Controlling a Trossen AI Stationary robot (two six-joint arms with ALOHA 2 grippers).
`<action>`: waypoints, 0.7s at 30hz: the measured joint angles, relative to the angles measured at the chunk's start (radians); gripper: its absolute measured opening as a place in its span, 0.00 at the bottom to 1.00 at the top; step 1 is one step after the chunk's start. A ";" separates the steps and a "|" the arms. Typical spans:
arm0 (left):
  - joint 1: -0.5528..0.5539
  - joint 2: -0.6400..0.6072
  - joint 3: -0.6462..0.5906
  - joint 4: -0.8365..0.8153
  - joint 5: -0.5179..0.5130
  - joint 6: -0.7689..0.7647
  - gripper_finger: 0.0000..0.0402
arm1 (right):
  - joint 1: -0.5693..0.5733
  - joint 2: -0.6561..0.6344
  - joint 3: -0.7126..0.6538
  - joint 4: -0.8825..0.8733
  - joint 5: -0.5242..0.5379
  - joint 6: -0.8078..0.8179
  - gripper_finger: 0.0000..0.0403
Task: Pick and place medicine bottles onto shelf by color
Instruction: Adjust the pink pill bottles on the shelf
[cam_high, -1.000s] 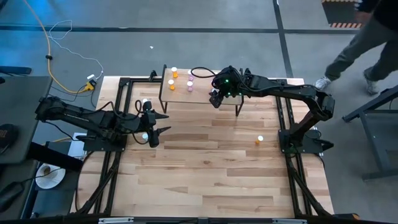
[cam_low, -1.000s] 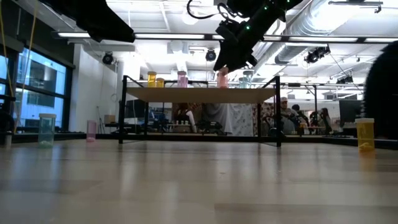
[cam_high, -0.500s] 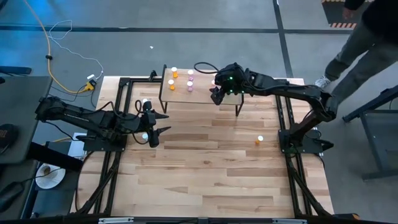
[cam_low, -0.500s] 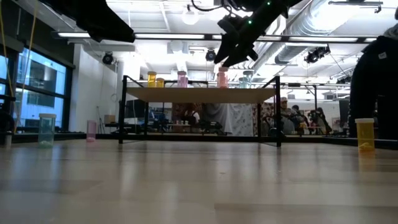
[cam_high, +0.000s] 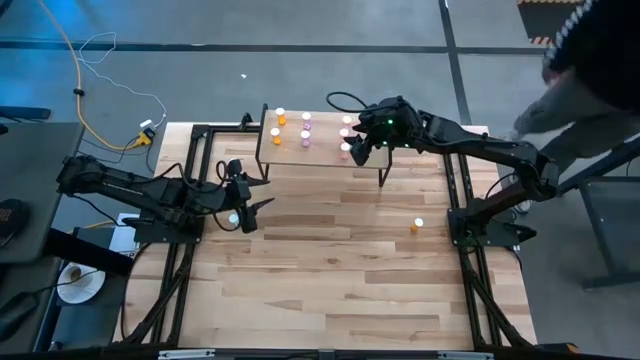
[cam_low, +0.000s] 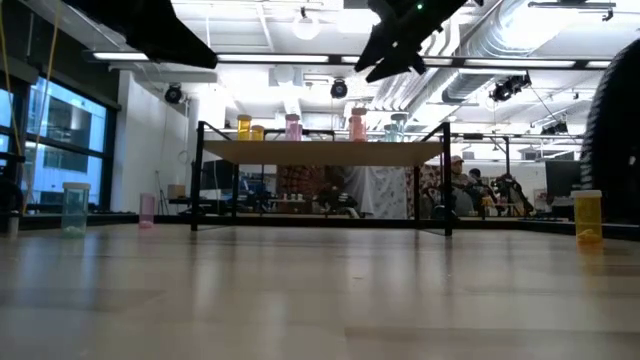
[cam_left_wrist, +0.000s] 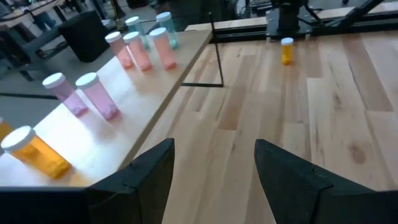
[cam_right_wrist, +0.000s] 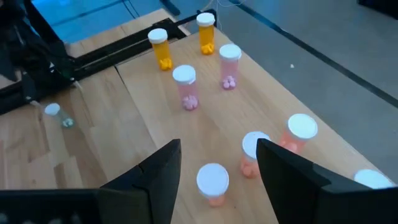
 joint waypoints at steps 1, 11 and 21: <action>0.005 0.000 0.000 0.000 0.004 0.008 0.53 | 0.000 -0.008 0.000 -0.008 0.000 0.000 0.50; 0.090 0.000 0.000 0.000 0.035 0.020 0.53 | -0.001 -0.038 0.043 0.034 0.000 -0.066 0.50; 0.144 0.000 0.000 0.000 0.108 0.027 0.53 | -0.038 0.068 0.303 -0.165 0.003 -0.132 0.50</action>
